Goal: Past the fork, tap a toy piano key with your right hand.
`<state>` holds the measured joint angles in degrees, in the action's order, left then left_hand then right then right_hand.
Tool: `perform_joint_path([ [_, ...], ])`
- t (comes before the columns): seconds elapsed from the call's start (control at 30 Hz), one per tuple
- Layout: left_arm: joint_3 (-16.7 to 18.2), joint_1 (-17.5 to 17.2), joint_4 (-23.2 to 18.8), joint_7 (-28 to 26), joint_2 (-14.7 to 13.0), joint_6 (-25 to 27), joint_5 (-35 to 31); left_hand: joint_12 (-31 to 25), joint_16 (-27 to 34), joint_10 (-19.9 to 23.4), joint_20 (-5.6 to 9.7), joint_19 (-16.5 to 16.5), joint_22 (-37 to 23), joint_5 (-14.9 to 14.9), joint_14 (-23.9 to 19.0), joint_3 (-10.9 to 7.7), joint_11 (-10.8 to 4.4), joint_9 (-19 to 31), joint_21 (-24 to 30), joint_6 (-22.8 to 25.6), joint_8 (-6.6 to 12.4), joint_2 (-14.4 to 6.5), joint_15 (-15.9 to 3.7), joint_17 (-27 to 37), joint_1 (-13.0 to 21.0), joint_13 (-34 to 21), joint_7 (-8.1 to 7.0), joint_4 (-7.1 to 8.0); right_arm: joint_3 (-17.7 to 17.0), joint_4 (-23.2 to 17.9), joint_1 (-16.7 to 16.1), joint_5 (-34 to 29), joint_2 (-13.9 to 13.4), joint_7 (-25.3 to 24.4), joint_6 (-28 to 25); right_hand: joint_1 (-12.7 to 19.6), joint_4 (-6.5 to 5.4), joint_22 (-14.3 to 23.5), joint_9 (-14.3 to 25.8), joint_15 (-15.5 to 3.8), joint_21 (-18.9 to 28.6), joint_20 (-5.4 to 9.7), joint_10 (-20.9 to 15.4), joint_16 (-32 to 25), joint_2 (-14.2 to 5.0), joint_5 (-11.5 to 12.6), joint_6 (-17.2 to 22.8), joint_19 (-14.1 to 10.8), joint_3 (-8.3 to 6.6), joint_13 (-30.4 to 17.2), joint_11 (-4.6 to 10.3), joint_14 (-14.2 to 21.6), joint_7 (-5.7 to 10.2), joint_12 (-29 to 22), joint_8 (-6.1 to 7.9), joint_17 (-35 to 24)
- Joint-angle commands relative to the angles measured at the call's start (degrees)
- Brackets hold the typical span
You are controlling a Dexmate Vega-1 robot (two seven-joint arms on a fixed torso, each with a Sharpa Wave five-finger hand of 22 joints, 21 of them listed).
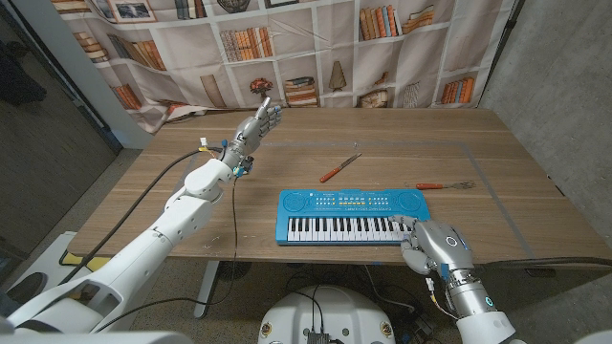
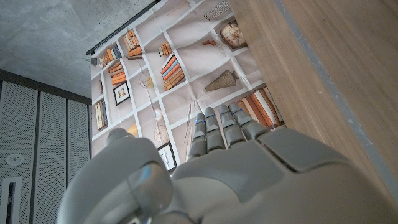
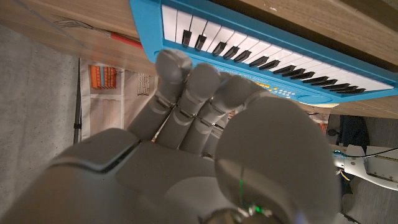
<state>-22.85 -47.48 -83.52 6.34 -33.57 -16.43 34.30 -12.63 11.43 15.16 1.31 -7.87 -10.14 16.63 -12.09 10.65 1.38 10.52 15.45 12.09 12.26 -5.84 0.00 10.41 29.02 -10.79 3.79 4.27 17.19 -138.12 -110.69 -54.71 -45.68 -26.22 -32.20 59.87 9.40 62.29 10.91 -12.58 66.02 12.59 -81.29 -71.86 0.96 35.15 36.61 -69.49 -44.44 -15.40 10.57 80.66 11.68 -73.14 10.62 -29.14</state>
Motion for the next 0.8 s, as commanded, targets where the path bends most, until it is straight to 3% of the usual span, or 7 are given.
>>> perform_joint_path([
  [0.03,-0.04,-0.06,-0.49,-0.32,-0.19,0.27,-0.25,0.17,-0.16,0.41,-0.08,-0.49,-0.14,-0.12,-0.42,0.44,-0.09,0.22,-0.15,0.64,-0.27,0.22,0.07,0.17,-0.09,-0.14,-0.01,-0.1,1.03,-1.28,0.69,0.68,-2.53,3.69,-4.02,-0.77,0.01,-0.85,0.17,0.14,-0.04,-0.09,-0.3,-0.97,0.0,0.64,0.7,-0.63,-0.4,0.54,0.36,0.34,0.0,-1.03,0.63,-0.37],
  [0.4,-0.12,-0.18,-0.05,-0.46,-0.04,0.39,-0.2,0.21,-0.18,0.66,-0.05,-0.62,-0.15,-0.18,-0.56,0.45,-0.18,0.23,-0.31,0.93,-0.25,0.04,-0.07,0.18,0.12,-0.15,0.16,-0.13,2.7,-0.95,1.52,0.18,-3.2,4.7,-8.22,-2.69,-0.17,-6.09,0.22,0.14,-0.82,-0.09,0.06,-0.75,-0.06,0.55,3.14,-0.49,-0.86,2.4,0.53,-0.4,0.01,-3.2,0.86,-0.77],
  [0.8,0.01,-0.07,0.34,-0.5,0.09,0.45,0.04,0.3,-0.22,0.81,-0.07,-0.69,-0.16,-0.25,-0.65,0.47,-0.27,0.24,-0.49,1.05,-0.31,-0.13,-0.17,0.18,0.34,-0.16,0.13,-0.15,5.14,-0.18,3.99,1.62,-4.1,5.54,-10.96,-3.65,0.15,-8.53,0.32,0.03,-0.16,-0.11,0.32,0.28,-0.13,-0.02,3.49,0.06,-1.45,3.83,0.62,-0.31,0.09,-3.42,0.56,-0.13],
])
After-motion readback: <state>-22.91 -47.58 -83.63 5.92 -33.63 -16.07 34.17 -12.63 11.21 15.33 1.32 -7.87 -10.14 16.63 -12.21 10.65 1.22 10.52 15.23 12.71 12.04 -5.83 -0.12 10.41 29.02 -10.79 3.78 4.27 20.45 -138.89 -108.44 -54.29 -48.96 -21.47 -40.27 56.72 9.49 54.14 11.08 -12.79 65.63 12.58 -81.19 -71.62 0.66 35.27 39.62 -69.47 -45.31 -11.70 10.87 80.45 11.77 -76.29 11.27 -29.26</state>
